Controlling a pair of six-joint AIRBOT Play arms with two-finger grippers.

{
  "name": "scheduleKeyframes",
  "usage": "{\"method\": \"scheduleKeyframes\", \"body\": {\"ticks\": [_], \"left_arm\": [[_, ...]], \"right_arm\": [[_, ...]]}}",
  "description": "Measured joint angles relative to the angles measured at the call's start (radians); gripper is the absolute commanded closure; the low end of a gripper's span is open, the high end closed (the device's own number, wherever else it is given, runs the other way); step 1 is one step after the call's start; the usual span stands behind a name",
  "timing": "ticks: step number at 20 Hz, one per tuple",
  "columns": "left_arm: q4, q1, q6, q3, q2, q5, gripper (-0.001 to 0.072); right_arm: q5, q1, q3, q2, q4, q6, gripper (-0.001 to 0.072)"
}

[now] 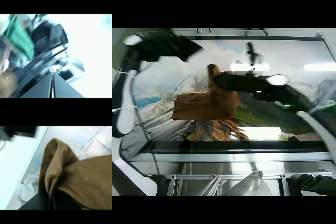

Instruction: Fold the shirts.

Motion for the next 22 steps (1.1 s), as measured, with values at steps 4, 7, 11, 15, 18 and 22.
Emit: {"method": "scheduleKeyframes", "body": {"ticks": [4, 7, 11, 15, 18, 22], "left_arm": [[-0.061, 0.127, 0.042, 0.000, 0.094, -0.018, 0.0704], [-0.074, 0.180, 0.057, -0.001, 0.126, -0.040, 0.0705], [-0.086, 0.196, 0.067, -0.035, 0.140, -0.072, 0.0704], [-0.089, 0.172, 0.075, -0.109, 0.145, -0.098, 0.0705], [-0.126, 0.145, 0.082, -0.153, 0.146, -0.116, 0.0705], [-0.213, 0.131, 0.083, -0.174, 0.163, -0.120, 0.0704]], "right_arm": [[-0.073, 0.154, 0.250, -0.265, 0.026, -0.007, 0.0181], [-0.043, 0.224, 0.436, -0.432, 0.030, -0.013, 0.0374], [0.137, 0.220, 0.552, -0.478, -0.031, 0.017, 0.0525], [0.363, 0.113, 0.580, -0.412, -0.330, 0.240, 0.0524], [0.509, 0.014, 0.561, -0.331, -0.560, 0.400, 0.0523], [0.579, -0.084, 0.439, -0.225, -0.759, 0.543, 0.0073]]}}
